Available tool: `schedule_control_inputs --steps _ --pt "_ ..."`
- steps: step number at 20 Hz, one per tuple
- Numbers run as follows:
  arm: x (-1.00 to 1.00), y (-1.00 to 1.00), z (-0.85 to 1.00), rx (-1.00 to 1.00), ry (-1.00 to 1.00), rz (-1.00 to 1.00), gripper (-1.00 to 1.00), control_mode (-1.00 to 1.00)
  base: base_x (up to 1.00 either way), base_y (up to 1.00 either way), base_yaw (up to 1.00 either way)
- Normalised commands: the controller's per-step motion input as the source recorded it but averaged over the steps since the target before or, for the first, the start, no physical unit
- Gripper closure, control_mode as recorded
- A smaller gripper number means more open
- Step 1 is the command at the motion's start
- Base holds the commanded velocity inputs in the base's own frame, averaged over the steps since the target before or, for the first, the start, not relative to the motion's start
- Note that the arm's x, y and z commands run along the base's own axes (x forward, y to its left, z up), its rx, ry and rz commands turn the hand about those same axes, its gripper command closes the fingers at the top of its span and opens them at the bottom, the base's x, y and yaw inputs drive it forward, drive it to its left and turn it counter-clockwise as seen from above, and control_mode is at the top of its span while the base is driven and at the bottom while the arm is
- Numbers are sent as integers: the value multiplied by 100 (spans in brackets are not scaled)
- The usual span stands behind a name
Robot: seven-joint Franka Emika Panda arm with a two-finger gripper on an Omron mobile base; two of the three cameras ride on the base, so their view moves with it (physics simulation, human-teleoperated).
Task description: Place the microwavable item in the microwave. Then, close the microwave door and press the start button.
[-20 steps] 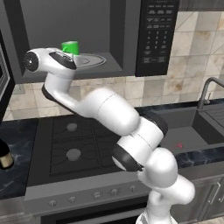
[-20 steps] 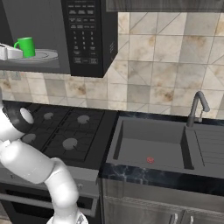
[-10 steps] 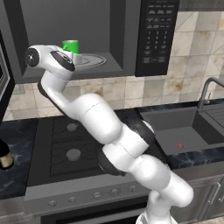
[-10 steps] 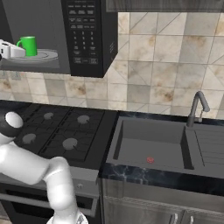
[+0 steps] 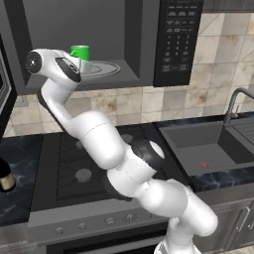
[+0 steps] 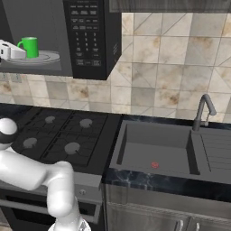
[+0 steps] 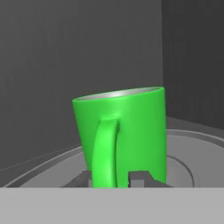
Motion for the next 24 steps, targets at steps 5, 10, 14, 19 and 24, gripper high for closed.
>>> schedule_control_inputs --steps 5,10,14,19,24 --pt "23 -27 -61 0 0 4 100 -100 0 0 0" --pt "16 -28 -62 0 0 5 100 -100 0 0 0" --pt "20 -25 -60 0 0 4 100 -100 0 0 0" --pt "14 -15 -62 0 0 6 100 -100 0 0 0" --pt "3 -12 -47 0 0 5 -100 -100 0 0 0"
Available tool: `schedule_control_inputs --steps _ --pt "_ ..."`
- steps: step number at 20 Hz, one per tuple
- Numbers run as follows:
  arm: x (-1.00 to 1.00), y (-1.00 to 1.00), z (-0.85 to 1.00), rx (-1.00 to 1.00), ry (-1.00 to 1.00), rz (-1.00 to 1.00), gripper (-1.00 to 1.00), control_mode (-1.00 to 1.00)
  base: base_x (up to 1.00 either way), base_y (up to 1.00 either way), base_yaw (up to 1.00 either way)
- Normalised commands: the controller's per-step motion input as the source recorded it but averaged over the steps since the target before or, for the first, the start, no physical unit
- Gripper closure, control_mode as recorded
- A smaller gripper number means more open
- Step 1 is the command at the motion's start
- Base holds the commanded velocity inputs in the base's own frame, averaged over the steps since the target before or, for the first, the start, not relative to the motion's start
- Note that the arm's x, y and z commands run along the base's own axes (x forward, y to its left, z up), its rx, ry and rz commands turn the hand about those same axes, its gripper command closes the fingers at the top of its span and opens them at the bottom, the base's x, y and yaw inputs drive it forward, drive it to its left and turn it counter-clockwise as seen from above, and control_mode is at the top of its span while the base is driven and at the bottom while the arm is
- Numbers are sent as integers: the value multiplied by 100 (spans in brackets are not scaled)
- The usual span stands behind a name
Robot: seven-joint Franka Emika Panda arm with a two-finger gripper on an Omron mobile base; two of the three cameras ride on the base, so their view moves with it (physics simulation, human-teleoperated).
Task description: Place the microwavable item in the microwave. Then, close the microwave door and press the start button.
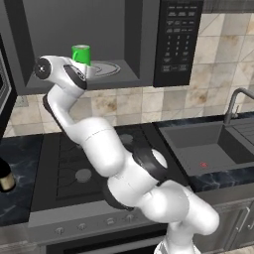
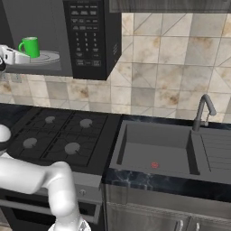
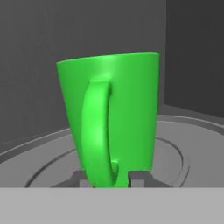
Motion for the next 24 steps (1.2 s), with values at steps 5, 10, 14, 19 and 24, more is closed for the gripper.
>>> schedule_control_inputs --steps 5,10,14,19,24 --pt "0 -1 -3 2 0 4 -100 -100 0 0 0" --pt "0 0 17 1 0 1 -100 -100 0 0 0" --pt "-4 0 37 0 0 1 -100 -100 0 0 0" --pt "-19 0 44 0 0 0 -100 -100 0 0 0" --pt "-46 0 29 0 0 0 -100 -100 0 0 0"
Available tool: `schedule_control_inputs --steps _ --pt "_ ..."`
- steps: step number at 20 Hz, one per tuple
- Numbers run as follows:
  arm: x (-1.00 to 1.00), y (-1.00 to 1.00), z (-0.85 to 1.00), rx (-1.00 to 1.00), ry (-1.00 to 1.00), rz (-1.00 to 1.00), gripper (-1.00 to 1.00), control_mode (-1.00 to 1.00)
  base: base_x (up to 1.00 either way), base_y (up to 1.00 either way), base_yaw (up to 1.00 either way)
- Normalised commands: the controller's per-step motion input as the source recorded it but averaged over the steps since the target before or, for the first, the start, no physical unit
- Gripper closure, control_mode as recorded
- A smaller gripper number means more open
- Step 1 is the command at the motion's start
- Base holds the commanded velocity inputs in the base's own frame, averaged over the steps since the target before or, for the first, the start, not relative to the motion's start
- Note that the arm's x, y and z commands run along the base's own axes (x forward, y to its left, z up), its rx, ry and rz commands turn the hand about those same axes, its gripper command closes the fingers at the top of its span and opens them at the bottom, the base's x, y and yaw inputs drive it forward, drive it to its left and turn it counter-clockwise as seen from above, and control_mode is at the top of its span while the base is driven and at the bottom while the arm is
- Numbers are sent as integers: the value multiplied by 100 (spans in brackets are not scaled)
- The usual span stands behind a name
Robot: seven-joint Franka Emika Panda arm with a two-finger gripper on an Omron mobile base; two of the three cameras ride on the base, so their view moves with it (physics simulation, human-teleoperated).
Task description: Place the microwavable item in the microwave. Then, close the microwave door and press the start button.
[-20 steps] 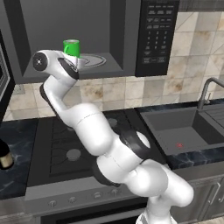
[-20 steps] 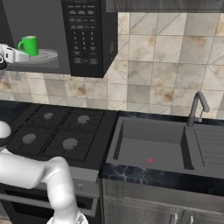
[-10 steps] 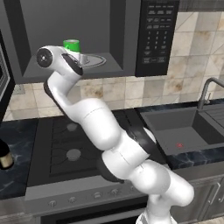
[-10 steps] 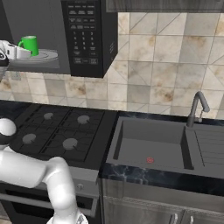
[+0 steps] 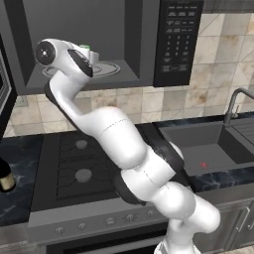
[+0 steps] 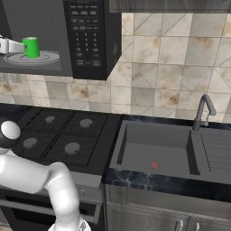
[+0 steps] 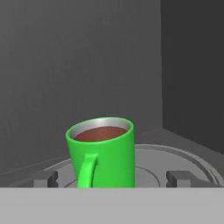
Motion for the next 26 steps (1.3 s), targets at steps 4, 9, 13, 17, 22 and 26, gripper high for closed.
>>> schedule_control_inputs --steps 4,9,13,17,22,26 --pt "-70 0 18 2 0 0 -100 -100 0 0 0" --pt "-92 -11 -1 3 0 0 -100 -100 0 0 0" --pt "-100 -48 -36 3 -4 0 -100 -100 0 0 0" --pt "-78 -82 -90 0 -4 4 -100 -100 0 0 0" --pt "-27 -67 -100 -4 -1 5 -100 -100 0 0 0" --pt "-37 -38 -99 -16 -5 3 -100 -100 0 0 0"
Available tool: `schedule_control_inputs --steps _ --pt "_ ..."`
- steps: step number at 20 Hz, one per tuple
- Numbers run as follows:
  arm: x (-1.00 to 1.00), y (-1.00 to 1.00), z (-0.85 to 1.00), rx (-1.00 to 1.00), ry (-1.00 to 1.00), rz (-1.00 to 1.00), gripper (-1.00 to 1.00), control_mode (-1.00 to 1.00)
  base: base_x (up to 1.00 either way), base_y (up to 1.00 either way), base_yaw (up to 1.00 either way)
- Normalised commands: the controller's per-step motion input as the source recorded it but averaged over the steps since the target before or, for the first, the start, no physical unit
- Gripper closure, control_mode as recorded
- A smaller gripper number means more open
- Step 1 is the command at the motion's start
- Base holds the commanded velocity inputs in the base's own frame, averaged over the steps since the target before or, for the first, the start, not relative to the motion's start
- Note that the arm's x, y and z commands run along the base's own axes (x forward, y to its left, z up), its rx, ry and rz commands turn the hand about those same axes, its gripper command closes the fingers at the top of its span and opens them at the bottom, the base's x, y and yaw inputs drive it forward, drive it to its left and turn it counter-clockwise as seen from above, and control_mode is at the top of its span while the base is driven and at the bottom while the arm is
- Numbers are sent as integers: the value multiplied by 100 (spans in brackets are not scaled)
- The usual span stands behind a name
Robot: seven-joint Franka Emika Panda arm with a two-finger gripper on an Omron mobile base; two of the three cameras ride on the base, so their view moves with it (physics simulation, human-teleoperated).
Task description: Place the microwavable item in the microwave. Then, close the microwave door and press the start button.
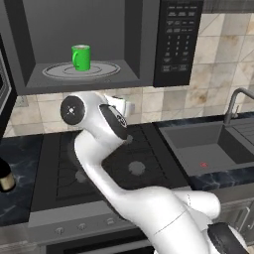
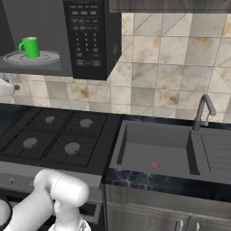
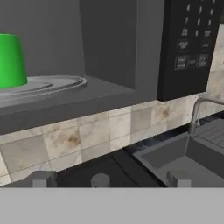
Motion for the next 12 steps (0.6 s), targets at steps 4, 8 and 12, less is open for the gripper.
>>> schedule_control_inputs --steps 4,8,12 --pt "-99 -24 -89 -17 -28 0 -100 -100 0 0 0" --pt "-70 14 -70 -22 -32 -8 -100 -100 0 0 0" --pt "-30 87 -16 -26 -27 -16 -100 -100 0 0 0"
